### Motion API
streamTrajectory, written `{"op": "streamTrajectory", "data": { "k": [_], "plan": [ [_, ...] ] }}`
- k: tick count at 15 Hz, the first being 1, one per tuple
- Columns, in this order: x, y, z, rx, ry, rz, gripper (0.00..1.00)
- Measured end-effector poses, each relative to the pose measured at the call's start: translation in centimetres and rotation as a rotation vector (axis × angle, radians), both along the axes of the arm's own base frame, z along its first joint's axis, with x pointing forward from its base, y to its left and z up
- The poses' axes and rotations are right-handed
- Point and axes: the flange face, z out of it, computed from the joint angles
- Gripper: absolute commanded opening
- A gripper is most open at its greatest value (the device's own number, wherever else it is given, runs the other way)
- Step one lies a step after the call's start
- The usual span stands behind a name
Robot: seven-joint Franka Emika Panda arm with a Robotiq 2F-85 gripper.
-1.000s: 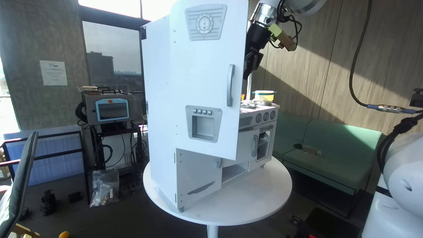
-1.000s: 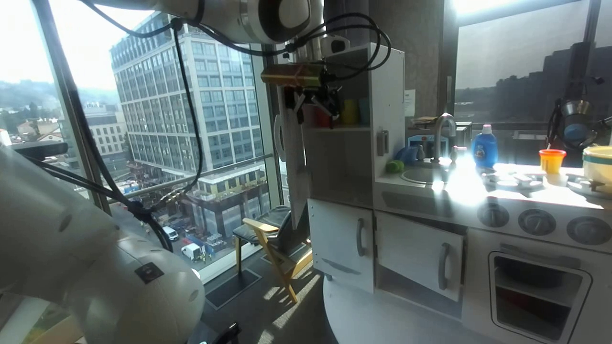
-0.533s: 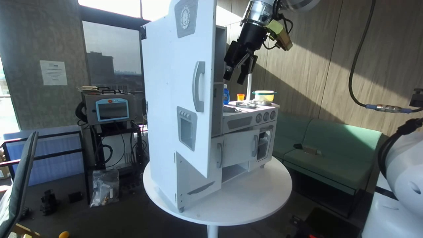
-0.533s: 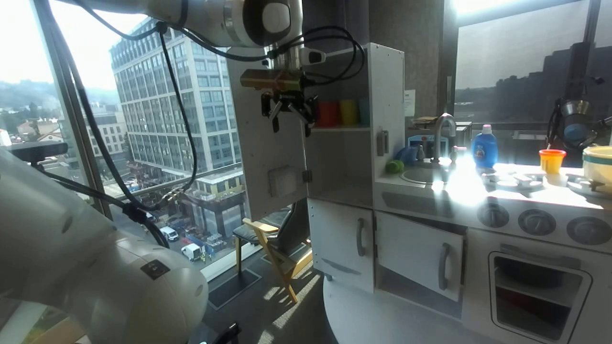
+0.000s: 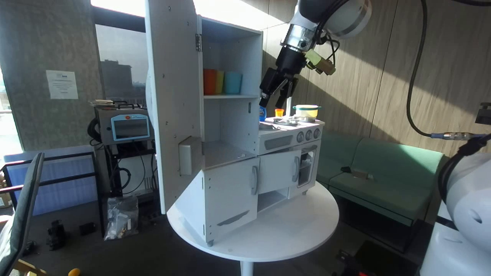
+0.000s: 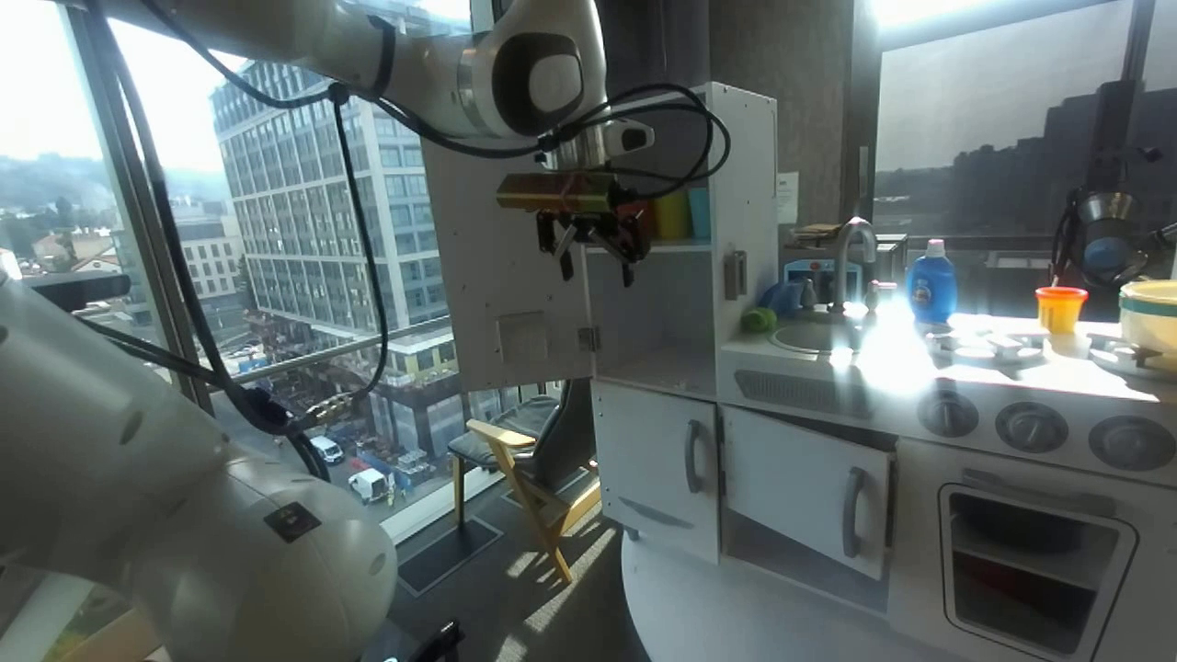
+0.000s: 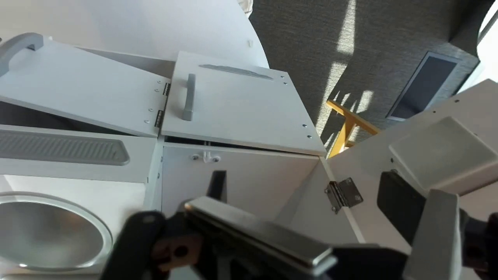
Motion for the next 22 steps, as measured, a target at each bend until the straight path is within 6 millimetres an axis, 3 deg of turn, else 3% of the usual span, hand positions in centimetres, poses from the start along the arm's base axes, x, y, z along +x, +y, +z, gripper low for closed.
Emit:
{"op": "streamTrajectory", "data": {
  "k": [7, 9, 12, 17, 20, 22],
  "plan": [
    [0.3, -0.3, -0.6, -0.024, 0.006, -0.002, 1.0],
    [0.0, -0.7, -1.6, -0.028, 0.021, 0.023, 1.0],
    [-1.3, -3.3, -5.4, -0.007, 0.065, 0.093, 1.0],
    [-4.7, -8.6, -14.7, 0.036, 0.058, 0.231, 1.0],
    [-6.2, -9.2, -19.6, 0.056, 0.034, 0.305, 1.0],
    [-5.5, -9.1, -21.0, 0.082, -0.004, 0.346, 1.0]
  ]
}}
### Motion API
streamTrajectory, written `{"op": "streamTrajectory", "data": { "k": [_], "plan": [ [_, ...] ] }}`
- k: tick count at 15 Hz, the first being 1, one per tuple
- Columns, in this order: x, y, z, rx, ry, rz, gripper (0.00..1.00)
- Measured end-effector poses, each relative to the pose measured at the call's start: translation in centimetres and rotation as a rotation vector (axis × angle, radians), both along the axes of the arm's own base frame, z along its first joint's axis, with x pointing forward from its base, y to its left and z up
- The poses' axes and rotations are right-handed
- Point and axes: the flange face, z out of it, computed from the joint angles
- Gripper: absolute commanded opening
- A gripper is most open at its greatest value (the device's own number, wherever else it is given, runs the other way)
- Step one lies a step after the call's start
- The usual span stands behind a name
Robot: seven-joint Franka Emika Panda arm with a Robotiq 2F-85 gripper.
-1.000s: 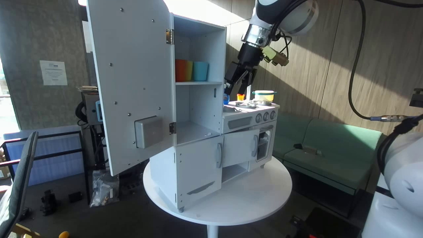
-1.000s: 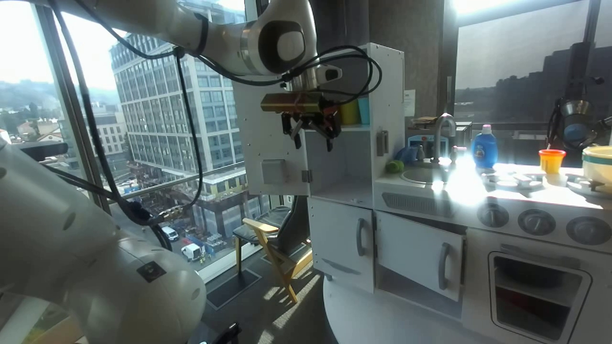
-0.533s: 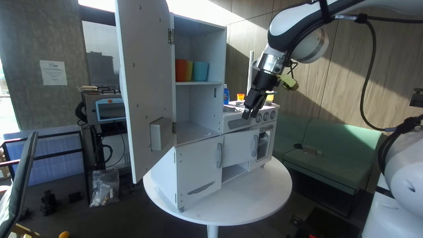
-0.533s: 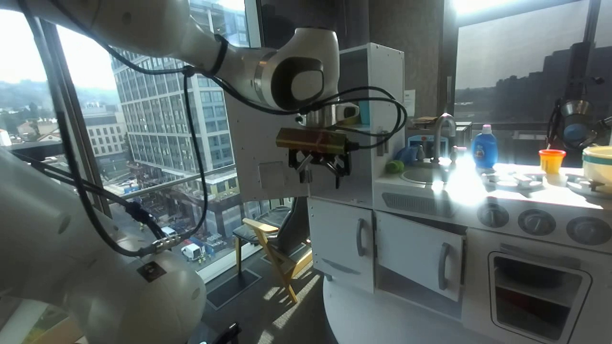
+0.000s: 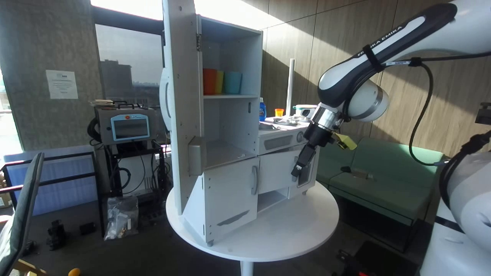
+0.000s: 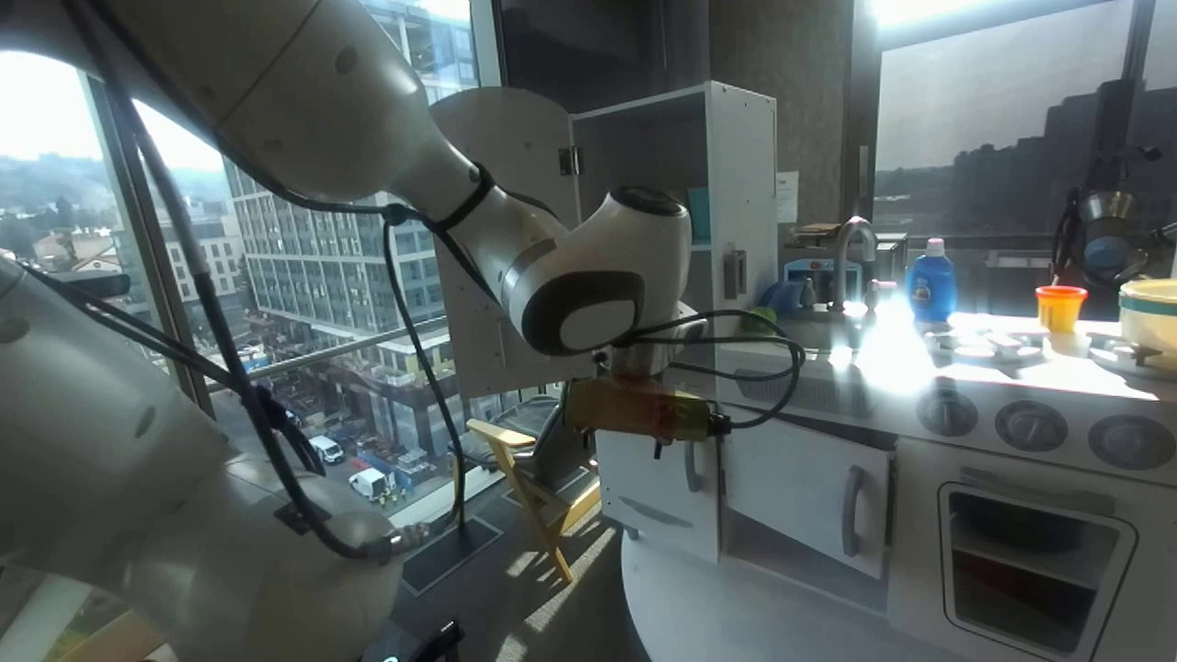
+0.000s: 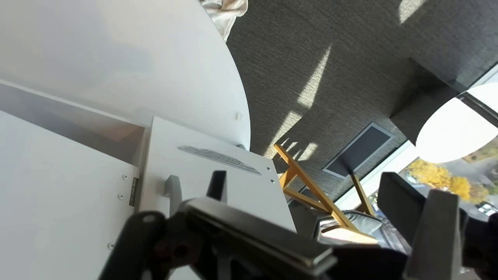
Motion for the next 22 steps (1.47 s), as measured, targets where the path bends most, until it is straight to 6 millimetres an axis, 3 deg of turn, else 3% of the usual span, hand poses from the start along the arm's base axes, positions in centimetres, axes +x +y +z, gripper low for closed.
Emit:
{"op": "streamTrajectory", "data": {
  "k": [8, 18, 22],
  "plan": [
    [3.1, 1.6, -4.8, 0.066, -0.153, 0.031, 1.0],
    [6.7, 3.6, -7.0, 0.085, -0.278, 0.085, 1.0],
    [9.2, 3.0, -7.9, 0.057, -0.319, 0.066, 1.0]
  ]
}}
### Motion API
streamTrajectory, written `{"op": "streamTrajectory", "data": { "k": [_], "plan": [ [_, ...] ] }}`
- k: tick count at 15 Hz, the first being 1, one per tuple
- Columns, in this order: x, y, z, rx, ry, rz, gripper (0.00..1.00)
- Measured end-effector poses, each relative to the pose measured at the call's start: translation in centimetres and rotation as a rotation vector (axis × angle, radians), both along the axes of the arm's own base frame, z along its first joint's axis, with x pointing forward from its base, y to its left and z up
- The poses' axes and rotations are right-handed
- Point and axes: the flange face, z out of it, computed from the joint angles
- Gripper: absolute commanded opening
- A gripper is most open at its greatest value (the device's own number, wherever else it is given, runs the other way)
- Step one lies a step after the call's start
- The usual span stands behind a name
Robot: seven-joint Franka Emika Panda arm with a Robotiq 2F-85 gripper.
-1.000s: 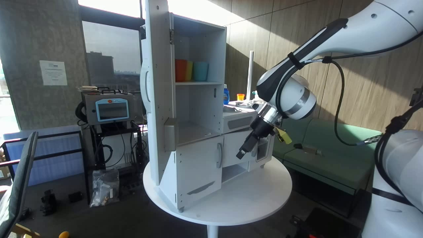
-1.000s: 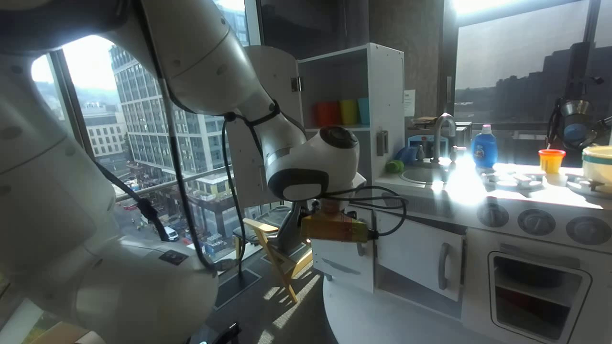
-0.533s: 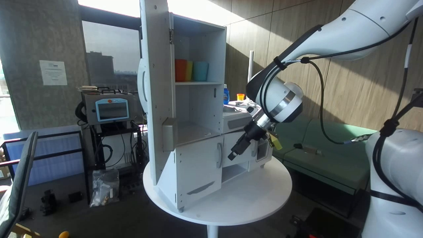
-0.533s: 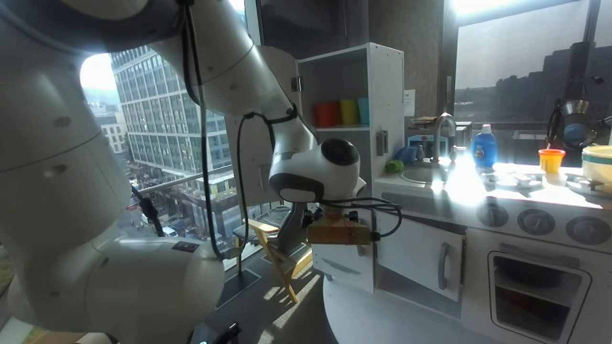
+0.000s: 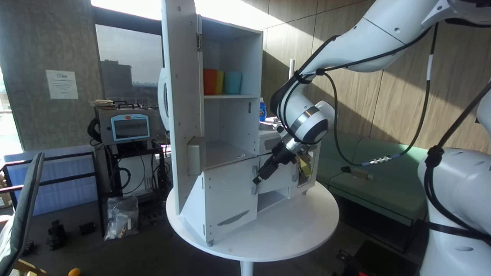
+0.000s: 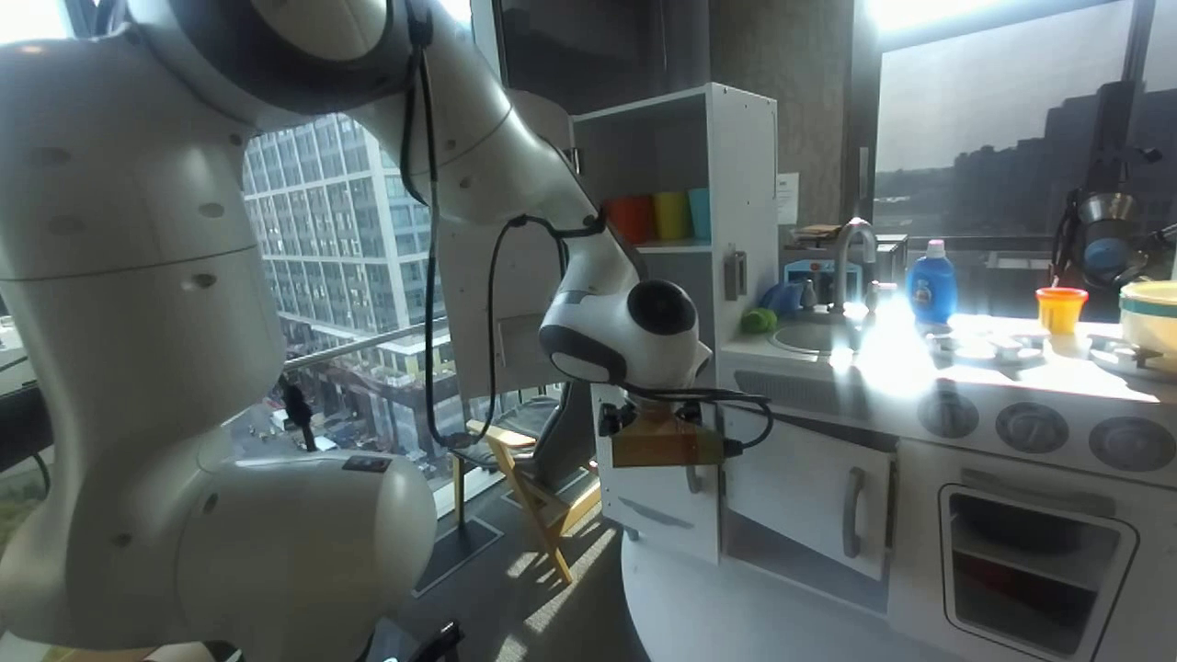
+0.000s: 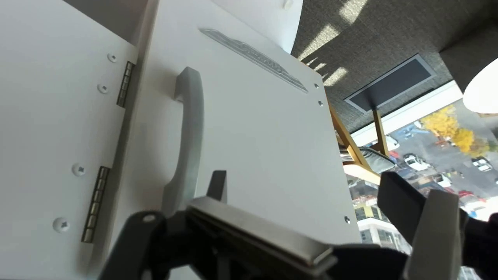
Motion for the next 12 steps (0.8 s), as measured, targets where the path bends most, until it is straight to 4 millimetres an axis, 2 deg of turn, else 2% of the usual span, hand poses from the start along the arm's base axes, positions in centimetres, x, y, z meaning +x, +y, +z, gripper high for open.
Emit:
{"op": "streamTrajectory", "data": {
  "k": [5, 9, 12],
  "plan": [
    [2.6, -1.1, -3.0, -0.028, 0.014, -0.028, 1.0],
    [3.0, -2.0, -5.5, -0.099, 0.059, -0.025, 1.0],
    [3.2, -2.1, -6.1, -0.115, 0.057, -0.007, 1.0]
  ]
}}
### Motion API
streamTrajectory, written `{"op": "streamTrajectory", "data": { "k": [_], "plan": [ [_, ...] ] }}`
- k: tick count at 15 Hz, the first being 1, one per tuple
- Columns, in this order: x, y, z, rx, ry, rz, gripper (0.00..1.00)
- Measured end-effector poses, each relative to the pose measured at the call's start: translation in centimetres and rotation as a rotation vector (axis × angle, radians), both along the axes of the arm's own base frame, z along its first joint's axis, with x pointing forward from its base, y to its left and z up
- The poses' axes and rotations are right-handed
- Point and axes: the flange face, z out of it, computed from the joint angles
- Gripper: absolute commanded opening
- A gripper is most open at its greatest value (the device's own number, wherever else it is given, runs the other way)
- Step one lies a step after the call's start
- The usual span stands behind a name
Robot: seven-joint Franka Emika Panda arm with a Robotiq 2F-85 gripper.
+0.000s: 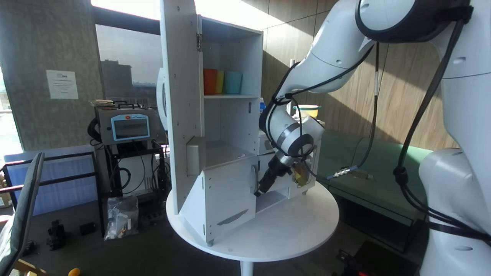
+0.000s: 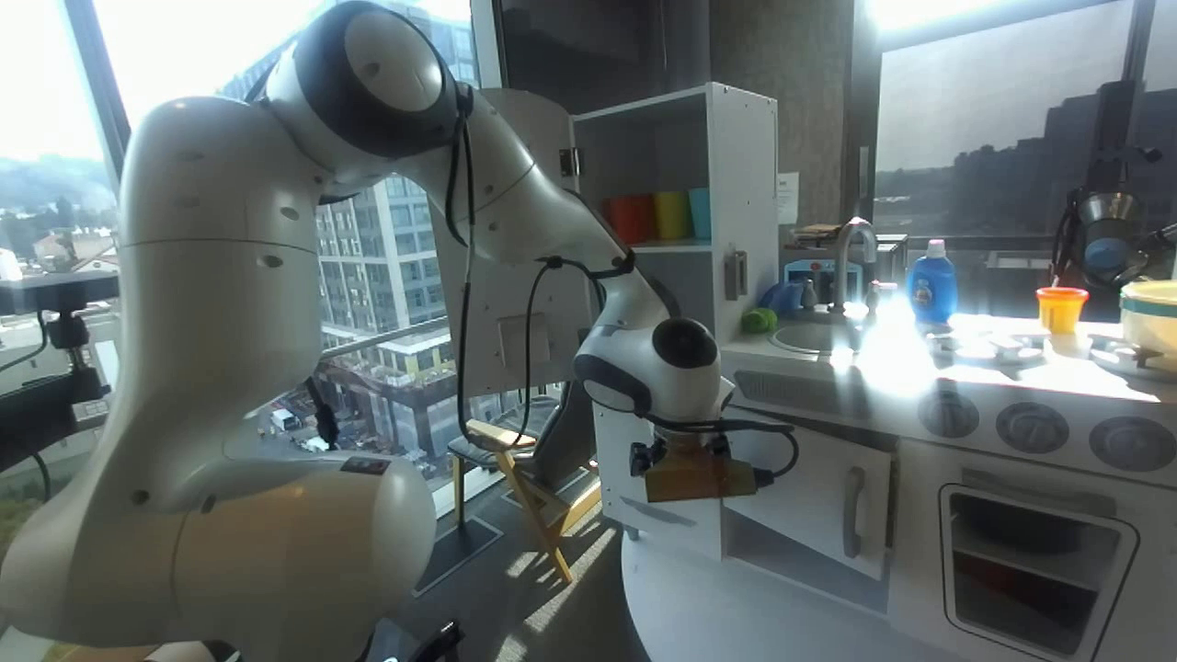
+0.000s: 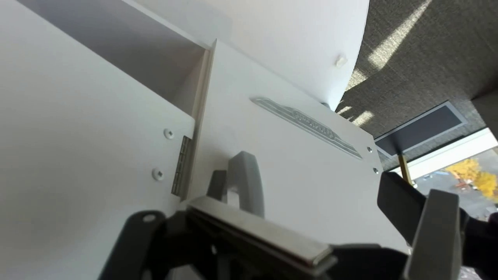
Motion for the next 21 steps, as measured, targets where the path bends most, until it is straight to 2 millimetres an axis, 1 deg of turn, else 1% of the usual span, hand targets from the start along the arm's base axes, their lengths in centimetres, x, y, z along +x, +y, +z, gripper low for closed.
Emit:
{"op": "streamTrajectory", "data": {
  "k": [3, 7, 12, 16, 18, 21],
  "plan": [
    [0.4, 0.8, -0.2, 0.02, -0.018, 0.031, 1.0],
    [0.4, 0.7, -0.3, 0.032, -0.052, 0.045, 1.0],
    [0.5, 1.0, 0.4, 0.043, -0.107, 0.077, 1.0],
    [-0.9, 0.4, 1.0, 0.055, -0.104, 0.106, 1.0],
    [-2.1, -0.1, 1.3, 0.055, -0.082, 0.134, 1.0],
    [-4.2, -1.1, 1.5, 0.057, -0.005, 0.168, 1.0]
  ]
}}
